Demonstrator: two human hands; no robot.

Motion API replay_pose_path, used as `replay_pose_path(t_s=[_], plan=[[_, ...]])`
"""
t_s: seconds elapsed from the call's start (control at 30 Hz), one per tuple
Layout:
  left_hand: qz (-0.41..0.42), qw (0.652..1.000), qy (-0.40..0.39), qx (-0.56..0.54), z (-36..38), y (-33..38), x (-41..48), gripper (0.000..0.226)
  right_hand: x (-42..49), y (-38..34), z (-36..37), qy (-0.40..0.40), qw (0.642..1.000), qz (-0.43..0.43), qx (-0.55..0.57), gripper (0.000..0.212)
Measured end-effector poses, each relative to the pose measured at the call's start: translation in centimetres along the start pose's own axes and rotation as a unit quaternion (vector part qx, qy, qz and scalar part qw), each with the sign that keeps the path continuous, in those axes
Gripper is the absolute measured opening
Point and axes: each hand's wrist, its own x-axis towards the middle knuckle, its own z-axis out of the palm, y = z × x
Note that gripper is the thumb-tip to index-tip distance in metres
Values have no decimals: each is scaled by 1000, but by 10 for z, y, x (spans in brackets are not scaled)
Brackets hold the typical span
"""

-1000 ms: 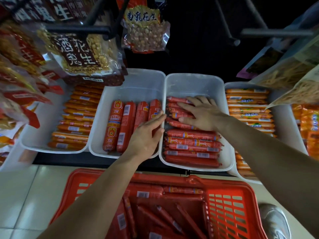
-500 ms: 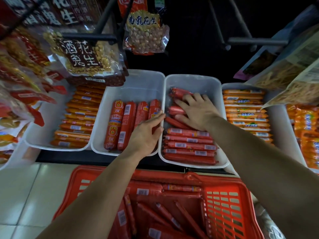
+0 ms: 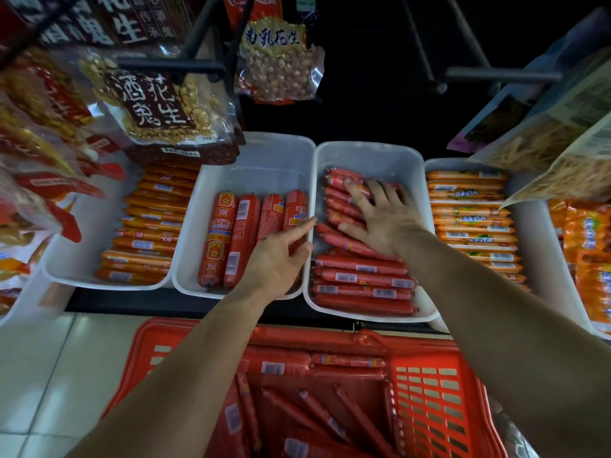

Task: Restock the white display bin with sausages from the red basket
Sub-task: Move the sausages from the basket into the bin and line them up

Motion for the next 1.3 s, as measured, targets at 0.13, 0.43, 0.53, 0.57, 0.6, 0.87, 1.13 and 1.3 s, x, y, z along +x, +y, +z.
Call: replay_pose_path(t_s=[0.13,0.43,0.53,0.57,0.6,0.87,1.13,1.3], plan=[[2,1000,-5,25,-2,1,-1,47,-12,-7,5,-14,998,-26,48,78],[-13,994,9,105,-28,47,-54,38,-97,-16,-38,-27,994,7,108,75],[-28,990,43,130,-44,53,-100,36,-142,-27,-55,-21,988,28,150,68],[-34,990,49,131,-47,52,-117,35,-158,-32,-58,-24,986,27,165,66],[-39,989,50,135,-48,47,-135,34,-174,-38,-59,-19,983,23,182,63],[-120,963,-56,236,-28,-18,-246,44,-277,-95,5,0,970,-14,242,42],[-204,931,-151,262,7,-89,-275,68,-293,-129,116,-270,948,-16,166,67],[-267,928,-102,241,30,-135,-253,98,-294,-145,154,-272,955,-24,117,82]])
